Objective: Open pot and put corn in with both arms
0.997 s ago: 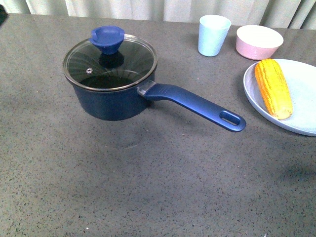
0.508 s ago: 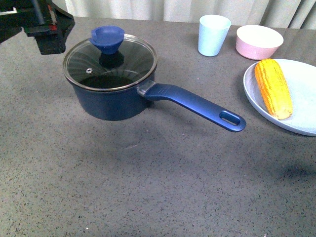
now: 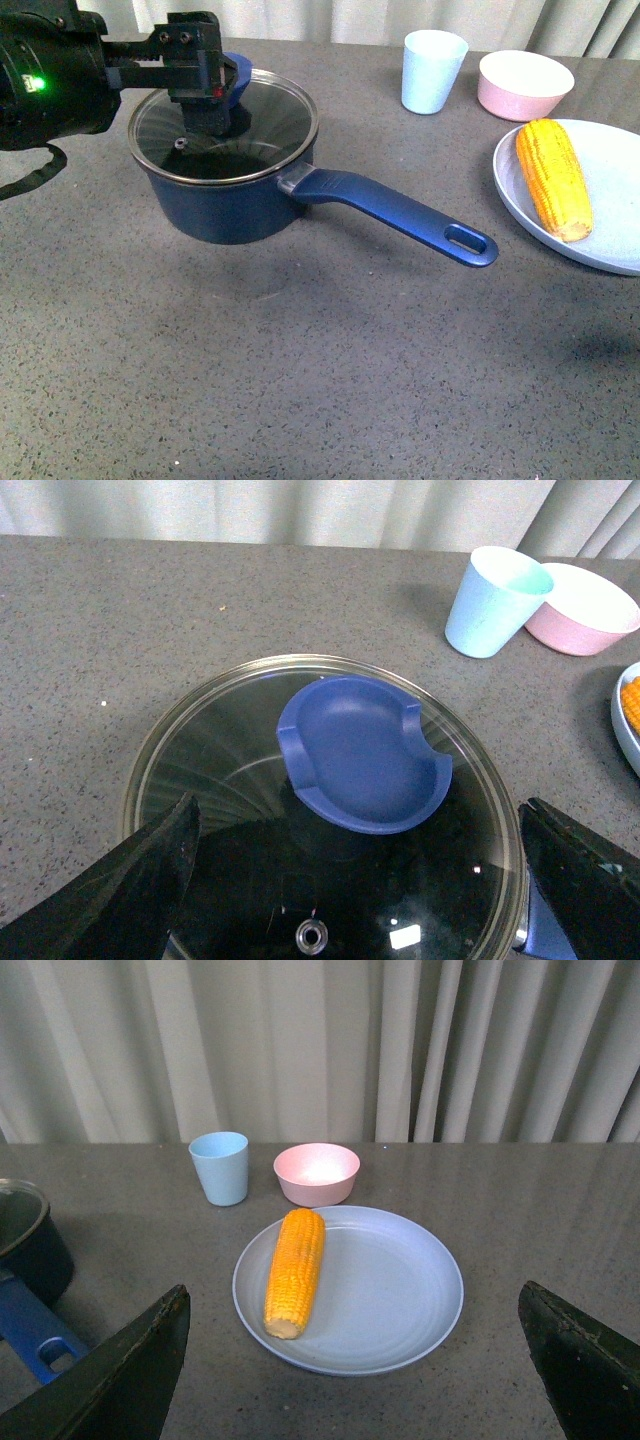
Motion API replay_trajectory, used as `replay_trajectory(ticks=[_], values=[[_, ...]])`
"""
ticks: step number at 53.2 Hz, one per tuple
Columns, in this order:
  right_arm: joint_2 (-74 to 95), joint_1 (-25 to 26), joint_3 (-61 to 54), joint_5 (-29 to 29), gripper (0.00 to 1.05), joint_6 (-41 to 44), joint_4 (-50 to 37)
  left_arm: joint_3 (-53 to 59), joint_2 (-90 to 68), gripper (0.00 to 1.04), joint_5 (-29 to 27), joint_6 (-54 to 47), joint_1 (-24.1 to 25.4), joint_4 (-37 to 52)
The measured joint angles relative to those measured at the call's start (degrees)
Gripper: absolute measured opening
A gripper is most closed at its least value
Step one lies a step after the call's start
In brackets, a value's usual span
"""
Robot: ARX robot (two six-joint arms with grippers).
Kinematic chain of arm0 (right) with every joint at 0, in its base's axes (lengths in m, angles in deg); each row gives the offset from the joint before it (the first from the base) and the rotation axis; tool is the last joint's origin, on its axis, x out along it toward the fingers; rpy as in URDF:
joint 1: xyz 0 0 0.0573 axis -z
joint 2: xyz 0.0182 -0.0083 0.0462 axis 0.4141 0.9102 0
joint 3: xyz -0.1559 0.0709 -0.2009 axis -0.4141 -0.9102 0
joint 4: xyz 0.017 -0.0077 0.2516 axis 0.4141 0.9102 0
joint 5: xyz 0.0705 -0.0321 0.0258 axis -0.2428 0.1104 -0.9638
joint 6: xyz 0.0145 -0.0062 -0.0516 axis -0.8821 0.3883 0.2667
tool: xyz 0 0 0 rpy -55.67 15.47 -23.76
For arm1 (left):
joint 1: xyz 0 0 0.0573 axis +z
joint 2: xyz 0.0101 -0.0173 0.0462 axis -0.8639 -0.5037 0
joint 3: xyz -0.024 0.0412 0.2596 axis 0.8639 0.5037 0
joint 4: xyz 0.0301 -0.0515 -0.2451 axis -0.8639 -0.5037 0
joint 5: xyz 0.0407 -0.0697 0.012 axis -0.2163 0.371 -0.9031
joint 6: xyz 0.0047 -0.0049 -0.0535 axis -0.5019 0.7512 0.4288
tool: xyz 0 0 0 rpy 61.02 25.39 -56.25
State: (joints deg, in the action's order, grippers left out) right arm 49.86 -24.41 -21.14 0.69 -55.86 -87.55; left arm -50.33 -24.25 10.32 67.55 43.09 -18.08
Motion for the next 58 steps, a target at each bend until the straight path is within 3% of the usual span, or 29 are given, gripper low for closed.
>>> replay_trajectory(ticks=[58], values=[[0.00, 0.00, 0.00, 0.00, 0.96, -0.02, 0.00, -13.55, -12.81, 0.96, -5.84, -4.50, -3.52, -2.97]])
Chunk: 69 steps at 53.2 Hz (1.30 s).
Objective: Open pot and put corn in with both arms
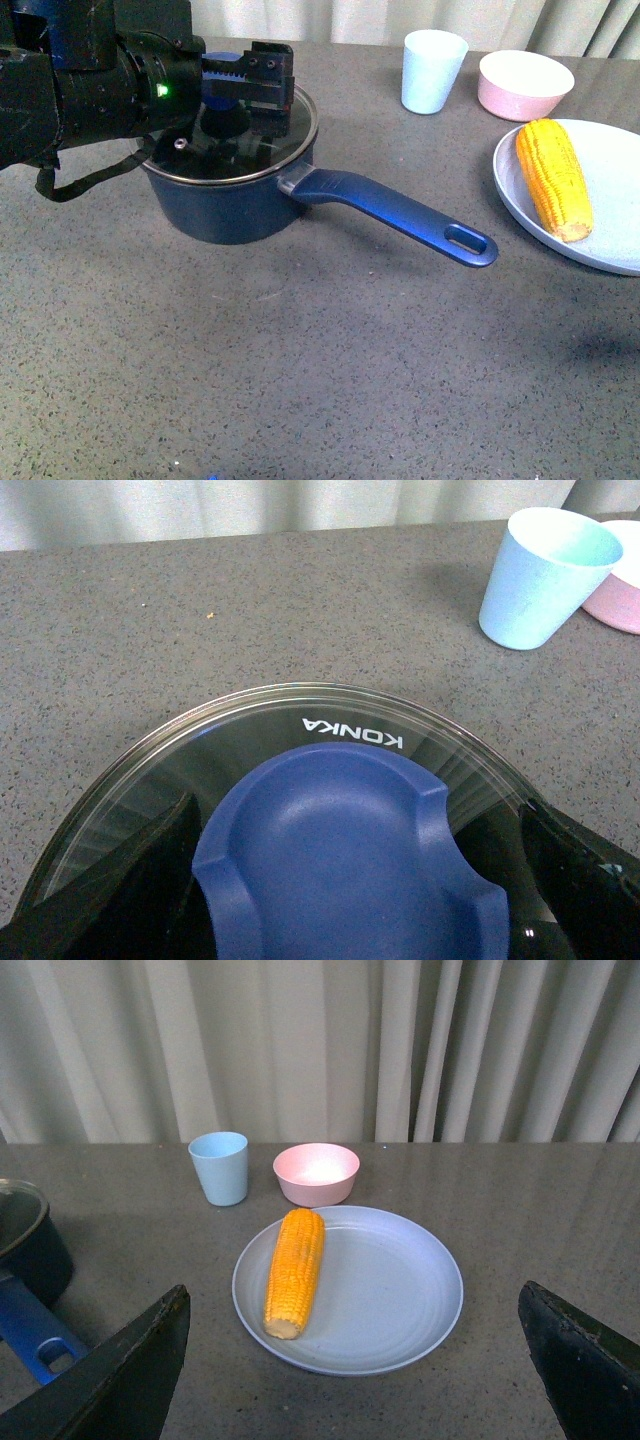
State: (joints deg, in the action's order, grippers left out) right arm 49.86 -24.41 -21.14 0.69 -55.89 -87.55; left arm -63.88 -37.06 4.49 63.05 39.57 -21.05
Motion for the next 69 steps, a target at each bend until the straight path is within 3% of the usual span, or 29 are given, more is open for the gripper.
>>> replay_trajectory(ticks=[5, 18, 41, 50, 62, 69], values=[[0.00, 0.00, 0.00, 0.00, 0.96, 0.00, 0.00, -0.48, -0.33, 0.94, -0.98, -0.83, -0.44, -0.90], [0.00, 0.00, 0.00, 0.00, 0.96, 0.02, 0.00, -0.92, -0.52, 0.59, -2.60, -1.51, -0.70, -2.12], [0.00, 0.00, 0.00, 0.00, 0.96, 0.02, 0.00, 2.89, 8.33, 0.57, -2.91, -1.81, 0.24, -2.91], [0.00, 0.00, 0.00, 0.00, 0.96, 0.02, 0.00, 5.57, 11.98, 0.57, -3.13, -2.03, 5.49, -0.76], [0.00, 0.00, 0.00, 0.00, 0.96, 0.02, 0.00, 7.80, 8.50, 0.57, -4.02, -1.70, 20.55, 4.70], [0.00, 0.00, 0.00, 0.00, 0.96, 0.02, 0.00, 8.09, 4.22, 0.56, -5.70, -1.62, 23.67, 9.03]])
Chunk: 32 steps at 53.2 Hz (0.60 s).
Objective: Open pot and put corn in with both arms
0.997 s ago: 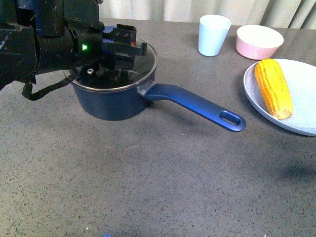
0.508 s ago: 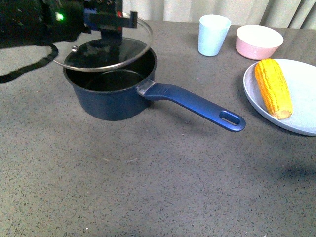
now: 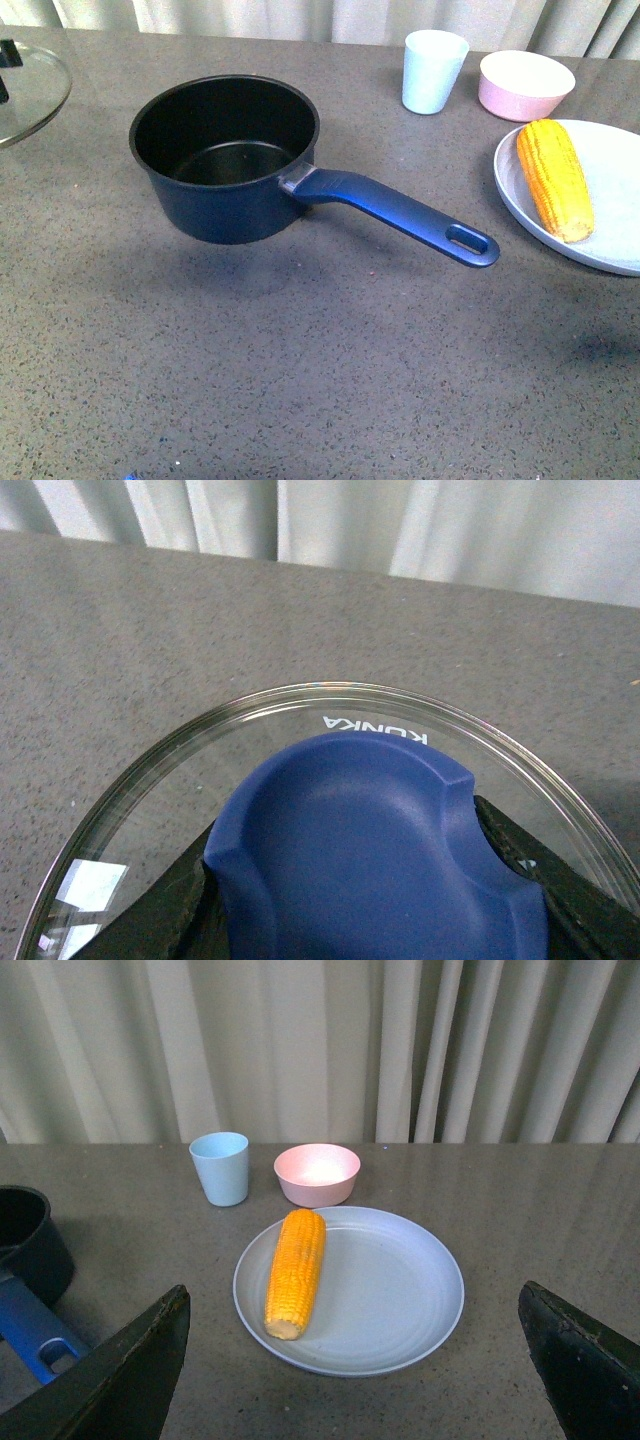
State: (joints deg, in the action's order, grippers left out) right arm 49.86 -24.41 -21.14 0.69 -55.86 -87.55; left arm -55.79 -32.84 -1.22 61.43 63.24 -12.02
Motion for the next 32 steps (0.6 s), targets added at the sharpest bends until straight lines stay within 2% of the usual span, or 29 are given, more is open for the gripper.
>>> replay_trajectory(ticks=[14, 32], values=[[0.00, 0.00, 0.00, 0.00, 0.96, 0.00, 0.00, 0.72, -8.85, 0.56, -0.31, 1.07, 1.38, 6.78], [0.00, 0.00, 0.00, 0.00, 0.96, 0.00, 0.00, 1.31, -13.25, 0.56, 0.94, 2.47, -1.49, 10.23]])
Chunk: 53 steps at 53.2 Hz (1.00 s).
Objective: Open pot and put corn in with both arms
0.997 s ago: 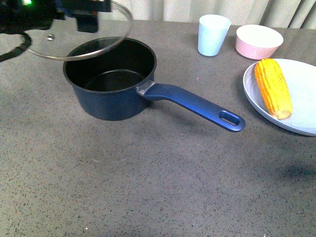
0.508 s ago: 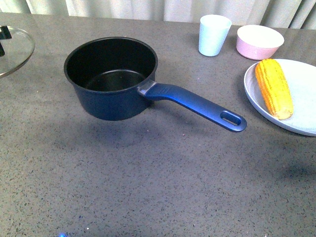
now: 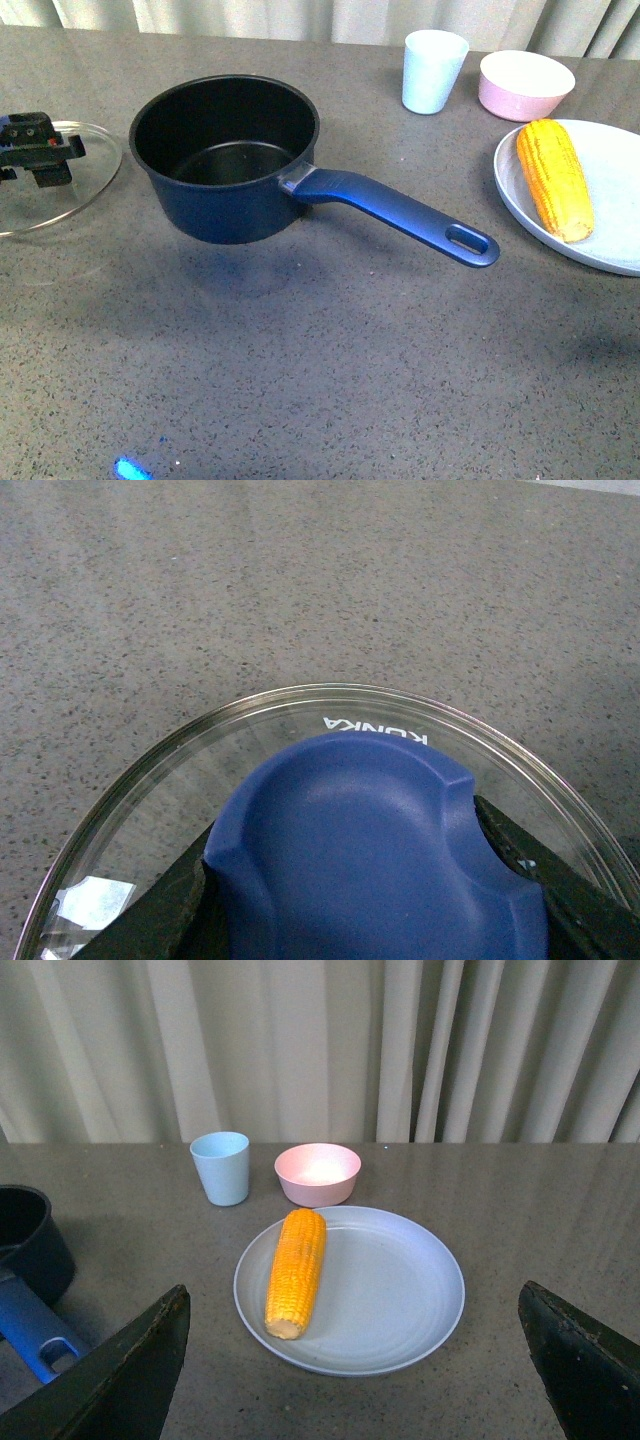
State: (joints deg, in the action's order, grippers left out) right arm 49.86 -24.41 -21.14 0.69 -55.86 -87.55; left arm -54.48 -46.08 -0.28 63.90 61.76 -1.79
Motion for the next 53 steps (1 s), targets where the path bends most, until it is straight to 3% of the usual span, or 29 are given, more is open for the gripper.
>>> replay_trajectory(ticks=[31, 38, 44, 53], values=[[0.00, 0.00, 0.00, 0.00, 0.96, -0.02, 0.00, 1.49, -4.76, 0.56, 0.42, 0.61, -1.86, 5.20], [0.00, 0.00, 0.00, 0.00, 0.96, -0.02, 0.00, 2.82, -4.81, 0.82, 0.39, 0.85, -2.12, 6.47], [0.00, 0.00, 0.00, 0.00, 0.96, 0.00, 0.00, 4.70, -4.00, 0.98, -0.02, 0.87, -2.43, 7.17], [0.00, 0.00, 0.00, 0.00, 0.96, 0.00, 0.00, 9.29, 0.31, 0.96, -1.27, 1.79, -2.69, 8.22]])
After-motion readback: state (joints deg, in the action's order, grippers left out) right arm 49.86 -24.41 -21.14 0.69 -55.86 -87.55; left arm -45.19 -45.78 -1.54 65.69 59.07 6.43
